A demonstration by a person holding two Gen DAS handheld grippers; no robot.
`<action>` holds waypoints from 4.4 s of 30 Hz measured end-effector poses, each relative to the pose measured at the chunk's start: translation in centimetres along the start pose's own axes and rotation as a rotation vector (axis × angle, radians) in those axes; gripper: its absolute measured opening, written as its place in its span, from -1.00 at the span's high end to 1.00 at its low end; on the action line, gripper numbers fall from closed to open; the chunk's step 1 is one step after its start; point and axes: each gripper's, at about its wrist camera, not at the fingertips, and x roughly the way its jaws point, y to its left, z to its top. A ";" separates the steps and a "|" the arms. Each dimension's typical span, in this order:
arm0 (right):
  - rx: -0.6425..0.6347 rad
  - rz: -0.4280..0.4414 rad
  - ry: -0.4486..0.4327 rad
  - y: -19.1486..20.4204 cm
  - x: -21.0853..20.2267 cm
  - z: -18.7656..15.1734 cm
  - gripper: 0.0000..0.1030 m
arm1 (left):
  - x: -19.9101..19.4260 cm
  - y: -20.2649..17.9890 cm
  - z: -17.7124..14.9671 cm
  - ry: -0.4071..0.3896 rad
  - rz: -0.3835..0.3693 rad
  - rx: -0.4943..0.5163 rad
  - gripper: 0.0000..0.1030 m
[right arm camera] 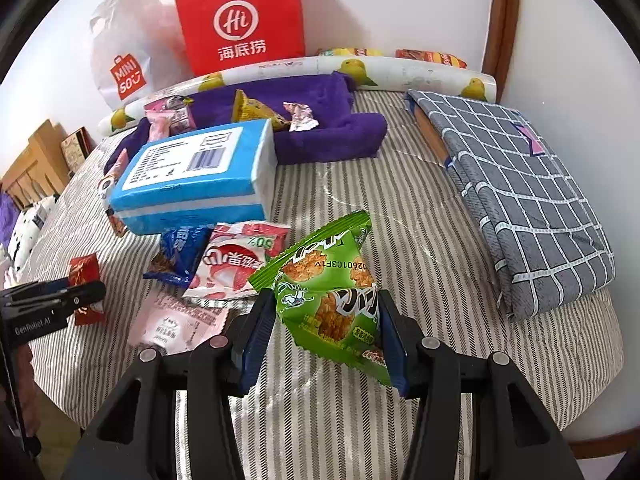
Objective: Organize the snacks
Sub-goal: 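Lower the left tool and grasp the red bag while the right tool holds the green bag, then carry the red bag with the left tool while the right tool carries the green bag toward the towel, then open the right tool onto the towel while the left tool releases the red bag there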
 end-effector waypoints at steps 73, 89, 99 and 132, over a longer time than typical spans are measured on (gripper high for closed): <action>-0.003 0.084 -0.081 2.8 5.8 18.9 0.03 | 1.1 0.9 17.7 -0.073 -0.087 0.038 0.08; 0.007 0.068 -0.074 1.9 7.9 20.2 0.03 | 3.0 1.2 18.9 -0.075 -0.108 0.049 0.08; -0.001 0.079 -0.057 2.5 10.4 21.2 0.03 | 4.4 1.1 20.0 -0.048 -0.139 0.045 0.08; -0.013 0.111 -0.049 3.0 10.1 21.6 -0.29 | 5.0 1.2 20.0 -0.023 -0.124 0.006 -0.20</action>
